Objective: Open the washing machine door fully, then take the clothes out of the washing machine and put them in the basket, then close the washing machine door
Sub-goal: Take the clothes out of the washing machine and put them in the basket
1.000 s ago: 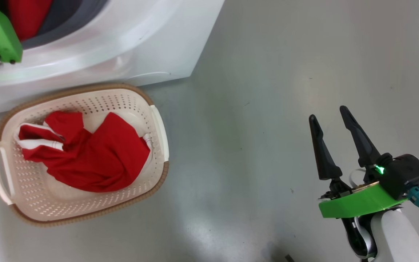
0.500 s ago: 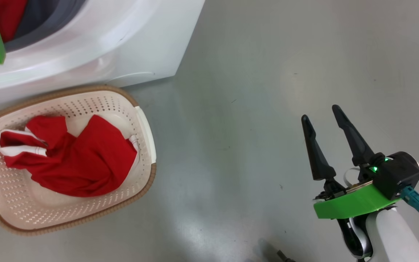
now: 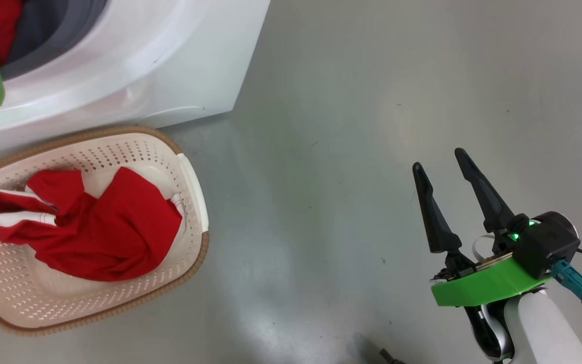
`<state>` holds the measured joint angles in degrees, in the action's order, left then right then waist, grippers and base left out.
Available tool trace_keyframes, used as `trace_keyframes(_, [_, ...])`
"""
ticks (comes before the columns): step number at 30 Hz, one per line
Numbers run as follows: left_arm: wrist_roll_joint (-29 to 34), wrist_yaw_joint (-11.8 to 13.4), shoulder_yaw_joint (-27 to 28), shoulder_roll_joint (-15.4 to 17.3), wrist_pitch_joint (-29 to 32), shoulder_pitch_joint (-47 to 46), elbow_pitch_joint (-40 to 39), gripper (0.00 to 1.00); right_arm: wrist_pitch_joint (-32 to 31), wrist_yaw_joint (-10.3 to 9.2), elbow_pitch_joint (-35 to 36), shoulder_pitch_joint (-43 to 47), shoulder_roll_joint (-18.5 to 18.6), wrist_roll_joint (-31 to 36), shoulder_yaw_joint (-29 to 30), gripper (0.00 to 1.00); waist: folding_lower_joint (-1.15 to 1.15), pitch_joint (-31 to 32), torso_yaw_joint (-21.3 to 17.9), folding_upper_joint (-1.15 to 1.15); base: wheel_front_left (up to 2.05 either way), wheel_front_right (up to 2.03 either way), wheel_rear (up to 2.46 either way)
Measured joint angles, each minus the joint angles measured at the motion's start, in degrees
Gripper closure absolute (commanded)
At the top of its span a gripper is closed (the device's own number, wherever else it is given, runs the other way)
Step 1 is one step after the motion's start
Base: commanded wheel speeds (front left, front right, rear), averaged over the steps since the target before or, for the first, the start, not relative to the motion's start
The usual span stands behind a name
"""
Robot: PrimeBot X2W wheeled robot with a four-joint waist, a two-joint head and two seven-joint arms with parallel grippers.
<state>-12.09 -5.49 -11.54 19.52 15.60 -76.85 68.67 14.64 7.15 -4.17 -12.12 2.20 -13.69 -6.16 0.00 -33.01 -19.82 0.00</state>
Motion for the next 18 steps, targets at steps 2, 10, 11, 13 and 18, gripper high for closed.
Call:
trace_keyframes(2, [-0.1,0.0,-0.2,0.0,0.5,-0.2,0.5,1.00,0.0,0.00,0.0,0.0,0.0,0.0,-0.1,0.00,0.00,0.0,0.0,0.00,0.00,0.00,0.00])
trace_keyframes(10, [-0.6,-0.1,-0.9,0.4,-0.8,-0.6,1.2,1.00,0.0,0.00,-0.1,0.1,0.0,-0.4,-0.1,0.00,0.00,0.1,0.1,0.00,0.00,0.00,0.00])
trace_keyframes(11, [-0.6,-0.1,-0.9,0.4,-1.4,-0.6,1.1,1.00,0.0,0.00,-0.1,0.1,0.0,-0.4,-0.1,0.00,0.00,0.1,0.2,0.00,0.00,0.00,0.00])
trace_keyframes(13, [-0.6,-0.1,-1.0,0.5,-3.4,-0.6,0.6,1.00,0.0,0.00,-0.1,0.1,0.0,-0.4,-0.1,0.00,0.00,0.0,0.3,0.00,0.00,0.00,0.00])
trace_keyframes(18, [-0.6,0.2,-1.3,0.5,-9.2,-0.6,-1.3,1.00,0.0,0.00,-0.1,0.0,0.0,-0.4,0.1,0.00,0.00,-0.3,1.0,0.00,0.00,0.00,0.00])
